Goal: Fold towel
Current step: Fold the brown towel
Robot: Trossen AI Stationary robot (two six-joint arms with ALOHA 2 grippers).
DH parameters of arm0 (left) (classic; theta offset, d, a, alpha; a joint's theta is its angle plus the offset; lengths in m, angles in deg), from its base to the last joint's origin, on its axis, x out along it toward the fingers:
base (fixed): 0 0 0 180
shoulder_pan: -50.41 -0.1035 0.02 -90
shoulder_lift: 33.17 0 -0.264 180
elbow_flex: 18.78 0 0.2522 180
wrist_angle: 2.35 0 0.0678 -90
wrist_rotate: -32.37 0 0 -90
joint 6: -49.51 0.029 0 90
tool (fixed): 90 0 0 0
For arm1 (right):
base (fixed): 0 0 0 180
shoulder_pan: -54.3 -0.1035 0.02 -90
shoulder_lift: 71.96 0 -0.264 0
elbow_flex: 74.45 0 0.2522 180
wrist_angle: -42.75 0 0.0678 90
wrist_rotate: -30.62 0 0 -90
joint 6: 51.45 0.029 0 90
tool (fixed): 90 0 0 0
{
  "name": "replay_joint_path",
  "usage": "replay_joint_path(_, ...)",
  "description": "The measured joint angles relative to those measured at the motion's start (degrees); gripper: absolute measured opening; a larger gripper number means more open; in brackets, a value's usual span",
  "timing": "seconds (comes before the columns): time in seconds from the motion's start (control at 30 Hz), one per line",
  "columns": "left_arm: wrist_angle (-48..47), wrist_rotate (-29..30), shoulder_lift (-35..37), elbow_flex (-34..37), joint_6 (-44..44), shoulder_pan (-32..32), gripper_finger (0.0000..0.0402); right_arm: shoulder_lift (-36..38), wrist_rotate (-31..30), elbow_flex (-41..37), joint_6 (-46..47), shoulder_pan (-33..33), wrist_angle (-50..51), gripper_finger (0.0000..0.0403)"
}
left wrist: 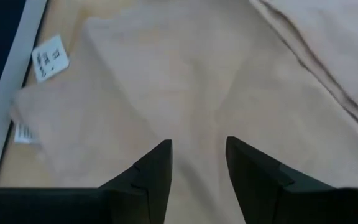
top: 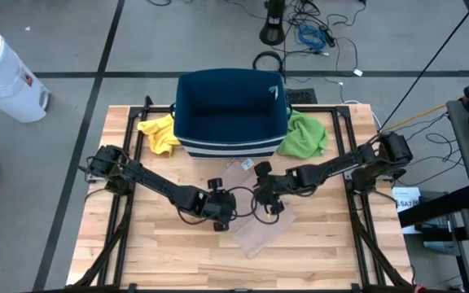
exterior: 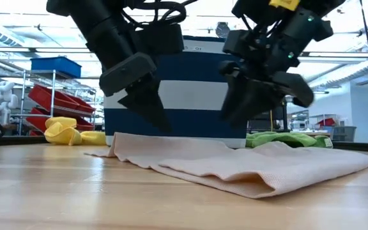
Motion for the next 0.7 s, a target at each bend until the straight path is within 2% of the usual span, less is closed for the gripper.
replay_joint_path(0.17,-1.2,-0.8,0.0,0.0,-1.7,0.0,0.0158,0.0,4.5,0.0,-1.4,3.7,-1.3,0.0146)
replay_joint_path(0.4,-1.3,-7.3,0.0,0.0,-4.2,-0.1,0.0158,0.0,8.9,0.0,-4.0,8.0,-1.3,0.0146)
replay_joint_path(0.57,-4.9,-5.0,0.0,0.0,-8.2,-1.0,0.0158,0.0,12.5,0.0,-5.1,10.1,-2.5,0.0146)
replay_joint_path(0.7,-5.4,-4.6,0.0,0.0,-8.6,-1.8,0.0158,0.0,13.0,0.0,-5.4,10.4,-3.3,0.0146)
